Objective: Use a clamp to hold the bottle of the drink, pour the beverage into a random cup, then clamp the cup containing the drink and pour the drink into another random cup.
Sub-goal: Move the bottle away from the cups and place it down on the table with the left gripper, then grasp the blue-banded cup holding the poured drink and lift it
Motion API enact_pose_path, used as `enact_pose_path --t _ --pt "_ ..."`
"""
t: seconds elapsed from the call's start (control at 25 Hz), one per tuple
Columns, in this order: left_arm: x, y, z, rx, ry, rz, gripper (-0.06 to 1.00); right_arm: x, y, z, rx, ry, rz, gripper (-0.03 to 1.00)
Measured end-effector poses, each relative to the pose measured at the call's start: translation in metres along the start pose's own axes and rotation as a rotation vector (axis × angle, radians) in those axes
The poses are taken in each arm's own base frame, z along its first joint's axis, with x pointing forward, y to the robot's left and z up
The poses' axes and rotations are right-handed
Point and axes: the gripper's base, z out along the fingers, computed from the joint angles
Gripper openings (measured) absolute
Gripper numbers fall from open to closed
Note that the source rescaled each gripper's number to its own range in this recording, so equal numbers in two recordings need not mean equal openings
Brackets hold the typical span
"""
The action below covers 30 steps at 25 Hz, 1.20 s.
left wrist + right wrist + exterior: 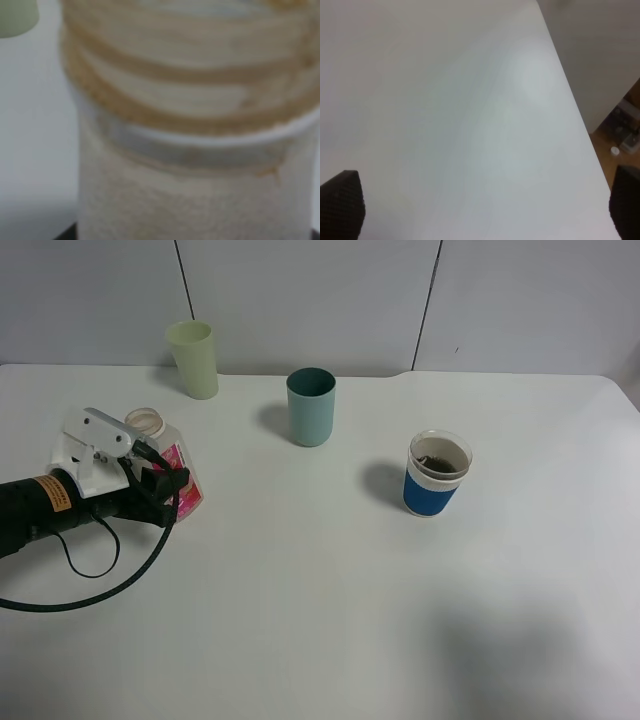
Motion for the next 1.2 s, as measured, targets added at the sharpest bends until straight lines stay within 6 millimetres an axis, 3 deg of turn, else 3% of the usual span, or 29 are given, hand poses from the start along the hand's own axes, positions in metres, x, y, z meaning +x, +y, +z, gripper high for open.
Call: enact_pose_path --t 0.04,0.08,0.24,0.32,0.4,0.68,1.2 --pt "0.000 0.000 0.000 0.000 0.000 0.000 0.05 0.000 0.000 0.000 0.000 0.000 0.000 1.00" --pt "0.000 0.000 0.000 0.000 0.002 0.000 0.17 0.000 0.000 0.000 0.000 0.000 0.000 1.00" --pt "0.001 0.000 0.000 -0.001 0.010 -0.001 0.82 0.000 0.000 0.000 0.000 0.000 0.000 1.00" --pt "0.001 0.000 0.000 -0.002 0.013 0.001 0.95 0.000 0.000 0.000 0.000 0.000 0.000 1.00" --pt "-0.001 0.000 -0.001 -0.004 0.012 0.004 1.00 0.000 0.000 0.000 0.000 0.000 0.000 1.00" --pt "-0.015 -0.004 -0.015 -0.015 -0.034 0.033 1.00 0.000 0.000 0.000 0.000 0.000 0.000 1.00" --pt "-0.038 -0.012 -0.076 -0.188 -0.144 0.001 1.00 0.000 0.000 0.000 0.000 0.000 0.000 1.00"
